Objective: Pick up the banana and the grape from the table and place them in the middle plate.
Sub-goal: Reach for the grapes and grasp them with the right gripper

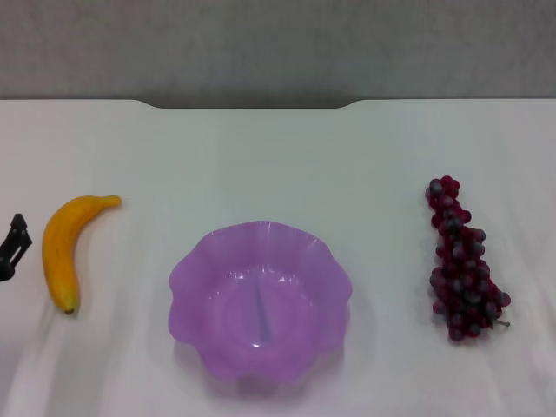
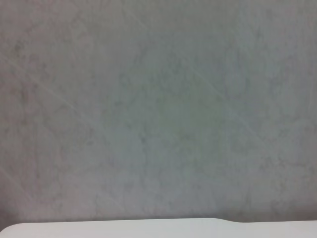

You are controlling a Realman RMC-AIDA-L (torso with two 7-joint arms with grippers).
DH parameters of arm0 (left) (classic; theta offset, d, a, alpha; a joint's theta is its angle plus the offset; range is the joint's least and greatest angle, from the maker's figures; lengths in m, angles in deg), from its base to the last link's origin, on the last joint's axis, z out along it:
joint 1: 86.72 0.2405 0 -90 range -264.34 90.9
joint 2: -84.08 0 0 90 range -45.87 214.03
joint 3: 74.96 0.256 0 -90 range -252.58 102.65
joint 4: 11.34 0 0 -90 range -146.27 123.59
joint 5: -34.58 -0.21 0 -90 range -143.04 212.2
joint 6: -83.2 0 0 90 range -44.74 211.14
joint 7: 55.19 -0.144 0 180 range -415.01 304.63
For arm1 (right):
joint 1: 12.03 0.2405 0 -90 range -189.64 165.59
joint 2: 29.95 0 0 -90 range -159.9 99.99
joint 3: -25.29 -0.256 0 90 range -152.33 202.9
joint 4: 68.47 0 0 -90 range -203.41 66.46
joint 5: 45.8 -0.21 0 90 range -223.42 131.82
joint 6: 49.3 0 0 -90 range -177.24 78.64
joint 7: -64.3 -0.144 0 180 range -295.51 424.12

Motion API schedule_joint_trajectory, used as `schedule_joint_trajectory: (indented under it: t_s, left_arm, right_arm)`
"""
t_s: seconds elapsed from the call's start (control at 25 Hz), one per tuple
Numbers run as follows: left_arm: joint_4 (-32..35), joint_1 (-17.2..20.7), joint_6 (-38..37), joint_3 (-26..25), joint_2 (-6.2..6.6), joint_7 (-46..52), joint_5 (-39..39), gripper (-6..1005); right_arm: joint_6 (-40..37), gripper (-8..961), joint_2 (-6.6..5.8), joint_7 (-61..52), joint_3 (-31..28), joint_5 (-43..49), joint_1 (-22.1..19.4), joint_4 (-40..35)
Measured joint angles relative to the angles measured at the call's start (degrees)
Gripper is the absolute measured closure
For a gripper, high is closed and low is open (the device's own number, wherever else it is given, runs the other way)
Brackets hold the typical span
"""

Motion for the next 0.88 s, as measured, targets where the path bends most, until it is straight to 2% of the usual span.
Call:
schedule_joint_trajectory:
  t_s: [0.2,0.44,0.68,0.88]
  left_arm:
    - [0.0,0.2,0.0,-0.1,-0.04,0.0,0.0,119]
    - [0.0,0.2,0.0,-0.2,-0.06,0.0,0.0,120]
    - [0.0,0.0,0.0,0.0,-0.06,0.0,0.0,120]
    - [-0.1,0.0,0.0,0.0,-0.02,0.0,0.0,120]
  right_arm:
    - [1.8,93,-0.66,-7.3,1.4,0.9,0.4,0.1]
    - [7.7,94,-1.35,-12.4,1.5,7.1,2.8,-0.2]
    - [15.7,94,-2.63,-21.7,1.5,19.1,6.8,-0.3]
    - [17.1,95,-2.98,-25.2,1.6,28.6,8.6,-0.4]
